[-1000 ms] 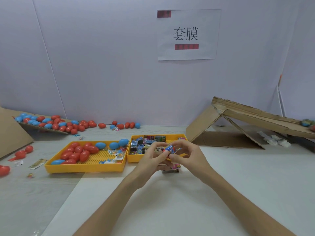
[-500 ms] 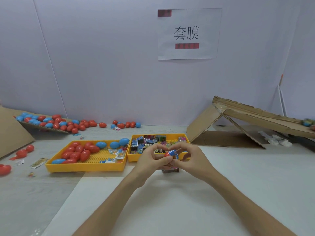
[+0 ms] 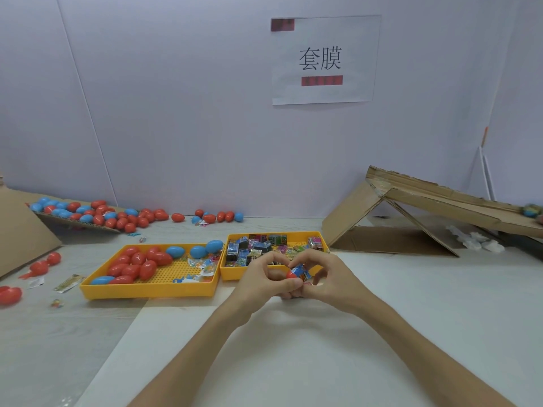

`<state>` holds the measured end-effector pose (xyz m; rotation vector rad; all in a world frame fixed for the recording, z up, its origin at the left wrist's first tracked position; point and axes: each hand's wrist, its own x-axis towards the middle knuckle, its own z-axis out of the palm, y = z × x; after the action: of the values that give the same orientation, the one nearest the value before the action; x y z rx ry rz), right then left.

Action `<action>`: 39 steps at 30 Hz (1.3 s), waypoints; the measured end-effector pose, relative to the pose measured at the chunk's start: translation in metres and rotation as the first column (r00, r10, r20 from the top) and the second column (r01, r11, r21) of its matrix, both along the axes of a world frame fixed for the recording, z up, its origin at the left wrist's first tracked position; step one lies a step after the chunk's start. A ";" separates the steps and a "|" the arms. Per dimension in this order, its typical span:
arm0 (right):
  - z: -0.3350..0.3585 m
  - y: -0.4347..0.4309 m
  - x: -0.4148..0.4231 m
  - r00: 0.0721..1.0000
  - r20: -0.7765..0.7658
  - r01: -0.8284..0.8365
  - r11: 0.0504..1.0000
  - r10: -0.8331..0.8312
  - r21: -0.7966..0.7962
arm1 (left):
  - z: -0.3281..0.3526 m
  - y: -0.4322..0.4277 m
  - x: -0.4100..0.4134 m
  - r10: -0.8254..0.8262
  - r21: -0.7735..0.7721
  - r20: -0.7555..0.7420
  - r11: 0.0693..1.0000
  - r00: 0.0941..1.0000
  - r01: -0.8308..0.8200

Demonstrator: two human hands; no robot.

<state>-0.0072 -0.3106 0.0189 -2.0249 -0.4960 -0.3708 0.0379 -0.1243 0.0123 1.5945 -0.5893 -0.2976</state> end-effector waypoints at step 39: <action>0.001 0.019 -0.006 0.887 0.348 0.238 0.947 -0.303 0.217 | -0.008 -0.008 -0.006 0.381 -0.231 0.786 0.911 0.486 -0.342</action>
<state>-0.0128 -0.2916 0.0195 -1.8622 -0.3946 -0.9580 0.0322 -0.1326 0.0039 1.7195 -0.9236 0.8598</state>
